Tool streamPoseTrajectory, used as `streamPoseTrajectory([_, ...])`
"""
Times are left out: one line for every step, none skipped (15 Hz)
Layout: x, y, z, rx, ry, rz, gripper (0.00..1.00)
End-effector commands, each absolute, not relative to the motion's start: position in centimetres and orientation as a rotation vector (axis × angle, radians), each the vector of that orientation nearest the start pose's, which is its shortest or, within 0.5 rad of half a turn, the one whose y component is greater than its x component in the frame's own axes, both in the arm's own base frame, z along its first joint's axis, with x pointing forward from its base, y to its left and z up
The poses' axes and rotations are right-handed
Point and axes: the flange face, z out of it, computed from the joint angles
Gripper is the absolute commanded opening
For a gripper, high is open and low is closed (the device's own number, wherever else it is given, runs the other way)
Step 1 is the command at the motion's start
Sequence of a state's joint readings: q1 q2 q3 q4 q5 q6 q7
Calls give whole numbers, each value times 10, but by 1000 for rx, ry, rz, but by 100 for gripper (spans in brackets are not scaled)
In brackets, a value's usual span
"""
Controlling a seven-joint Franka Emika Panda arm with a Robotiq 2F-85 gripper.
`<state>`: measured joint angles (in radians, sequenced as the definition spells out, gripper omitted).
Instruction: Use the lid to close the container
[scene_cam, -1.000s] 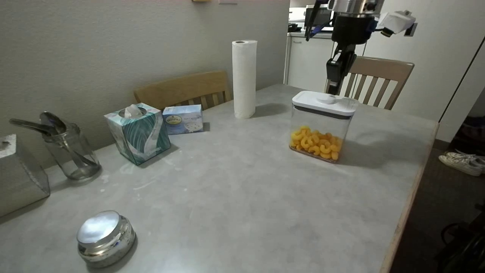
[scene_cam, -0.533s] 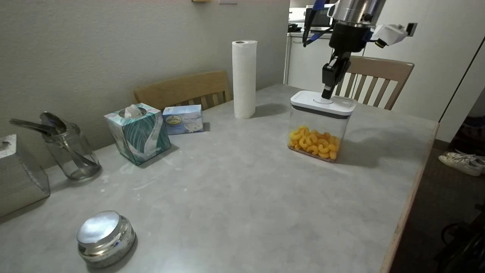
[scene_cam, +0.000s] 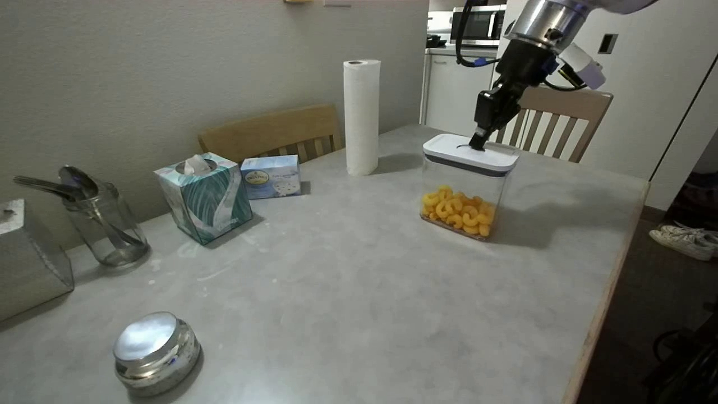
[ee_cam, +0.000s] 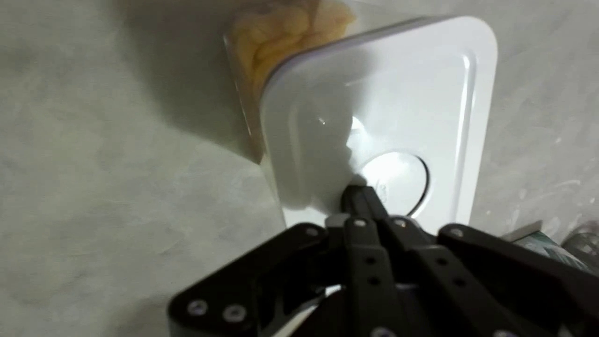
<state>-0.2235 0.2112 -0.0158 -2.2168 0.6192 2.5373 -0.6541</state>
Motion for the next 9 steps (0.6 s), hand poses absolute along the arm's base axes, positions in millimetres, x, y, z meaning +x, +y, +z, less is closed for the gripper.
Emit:
streamPoseTrajectory([532,-139,247,-2847,121,-256,0])
streamPoseTrajectory([536,-136,262,-2874,108,-266,0])
streamPoseTrajectory([540,-132,274,-2906,87,-271,0])
streamPoseTrajectory([546,-126,288,-2950,61,-270,0])
streamPoseTrajectory([550,-122,297,-2990,33,-255,0])
streamPoseTrajectory([555,-116,306,-3038,1,-240,0])
streamPoseTrajectory([560,-111,315,-3083,-35,-225,0])
streamPoseTrajectory([564,-105,324,-3121,-71,-217,0])
streamPoseTrajectory([569,-101,331,-3159,-100,-212,0])
